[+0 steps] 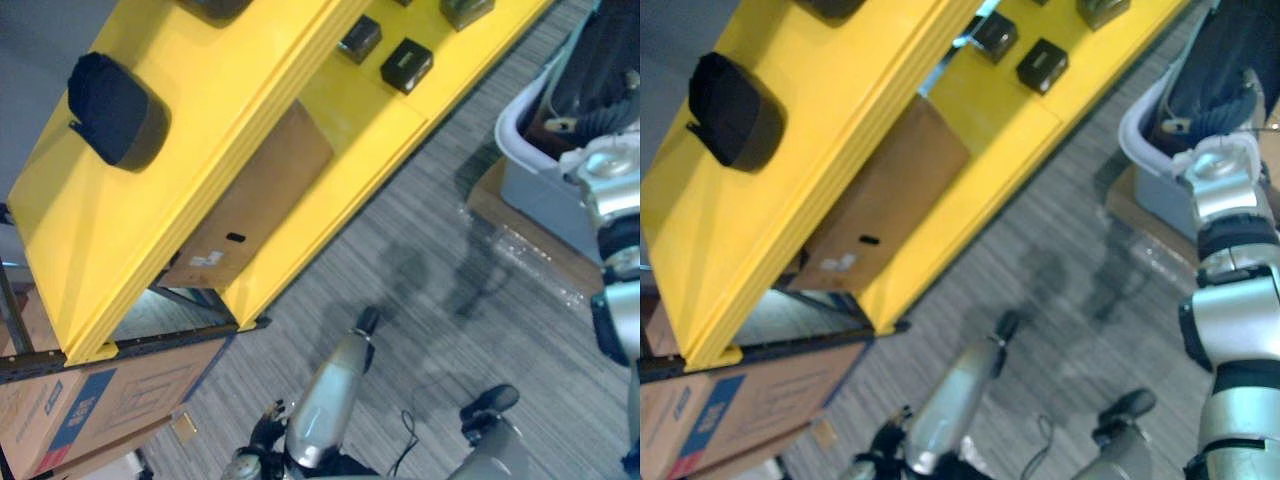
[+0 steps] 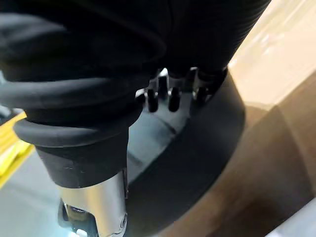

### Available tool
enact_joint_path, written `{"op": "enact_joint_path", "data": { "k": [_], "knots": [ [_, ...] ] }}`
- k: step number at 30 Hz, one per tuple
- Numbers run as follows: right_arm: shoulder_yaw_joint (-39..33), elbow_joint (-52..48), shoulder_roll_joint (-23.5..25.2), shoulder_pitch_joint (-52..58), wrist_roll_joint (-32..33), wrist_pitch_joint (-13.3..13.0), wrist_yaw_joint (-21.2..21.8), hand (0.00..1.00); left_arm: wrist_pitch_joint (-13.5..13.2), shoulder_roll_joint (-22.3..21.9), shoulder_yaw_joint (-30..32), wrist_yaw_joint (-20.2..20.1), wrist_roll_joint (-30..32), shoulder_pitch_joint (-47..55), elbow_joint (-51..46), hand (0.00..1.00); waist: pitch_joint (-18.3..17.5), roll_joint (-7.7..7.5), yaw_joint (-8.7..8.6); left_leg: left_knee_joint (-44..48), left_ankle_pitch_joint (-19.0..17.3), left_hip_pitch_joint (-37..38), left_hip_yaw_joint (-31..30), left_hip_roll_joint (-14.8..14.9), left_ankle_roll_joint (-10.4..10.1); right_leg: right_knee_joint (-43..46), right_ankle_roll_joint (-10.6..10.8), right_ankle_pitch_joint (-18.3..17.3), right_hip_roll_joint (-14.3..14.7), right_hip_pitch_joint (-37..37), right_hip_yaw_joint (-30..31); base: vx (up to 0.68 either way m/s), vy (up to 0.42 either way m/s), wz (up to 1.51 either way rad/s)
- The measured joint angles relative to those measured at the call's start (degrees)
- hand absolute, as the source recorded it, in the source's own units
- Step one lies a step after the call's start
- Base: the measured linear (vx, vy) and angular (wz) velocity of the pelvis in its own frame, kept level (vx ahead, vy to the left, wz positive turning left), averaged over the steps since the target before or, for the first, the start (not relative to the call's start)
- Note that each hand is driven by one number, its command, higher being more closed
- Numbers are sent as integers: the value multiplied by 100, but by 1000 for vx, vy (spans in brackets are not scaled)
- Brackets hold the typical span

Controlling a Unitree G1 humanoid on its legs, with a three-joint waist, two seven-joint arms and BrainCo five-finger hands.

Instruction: Walk over and take plastic housings, then place them on the shelf

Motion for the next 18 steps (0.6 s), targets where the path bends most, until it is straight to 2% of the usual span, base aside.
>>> {"op": "enact_joint_path", "data": {
  "k": [6,13,16,18],
  "knots": [
    [-194,246,-111,-25,-32,536,-177,0,-16,3,0,55,5,50,-40,0,0,0,-79,-67,1,188,31,-3,-1,22,3,-20,-25,117,11,-2,6,-1],
    [-199,366,-177,-115,-236,1000,-34,0,-14,22,35,72,5,153,-136,0,2,-4,-302,-216,9,402,137,28,-9,34,3,-28,-23,205,50,20,5,-7],
    [-206,375,-261,-131,-258,1012,106,0,-16,41,32,92,9,185,-232,0,3,-4,-348,-227,9,406,147,32,-9,27,5,-25,-19,205,49,12,3,-1],
    [-203,420,-311,-135,-289,847,297,0,-12,50,30,92,10,187,-232,0,4,-7,-381,-233,9,411,150,34,-9,4,17,-15,-10,220,49,0,0,0]
  ]
}}
